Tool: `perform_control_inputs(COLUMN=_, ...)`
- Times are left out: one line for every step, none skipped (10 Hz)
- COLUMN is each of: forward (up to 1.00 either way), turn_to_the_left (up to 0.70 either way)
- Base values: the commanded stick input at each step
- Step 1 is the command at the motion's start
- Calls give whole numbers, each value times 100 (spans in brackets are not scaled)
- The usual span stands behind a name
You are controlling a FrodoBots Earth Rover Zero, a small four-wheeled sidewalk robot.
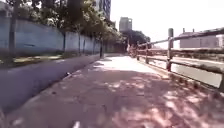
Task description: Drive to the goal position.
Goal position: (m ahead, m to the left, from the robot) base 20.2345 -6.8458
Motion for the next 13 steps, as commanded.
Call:
perform_control_inputs(forward=100, turn_to_the_left=0)
perform_control_inputs(forward=100, turn_to_the_left=0)
perform_control_inputs(forward=100, turn_to_the_left=0)
perform_control_inputs(forward=100, turn_to_the_left=0)
perform_control_inputs(forward=100, turn_to_the_left=0)
perform_control_inputs(forward=100, turn_to_the_left=0)
perform_control_inputs(forward=100, turn_to_the_left=0)
perform_control_inputs(forward=100, turn_to_the_left=0)
perform_control_inputs(forward=100, turn_to_the_left=0)
perform_control_inputs(forward=100, turn_to_the_left=0)
perform_control_inputs(forward=100, turn_to_the_left=0)
perform_control_inputs(forward=100, turn_to_the_left=0)
perform_control_inputs(forward=100, turn_to_the_left=0)
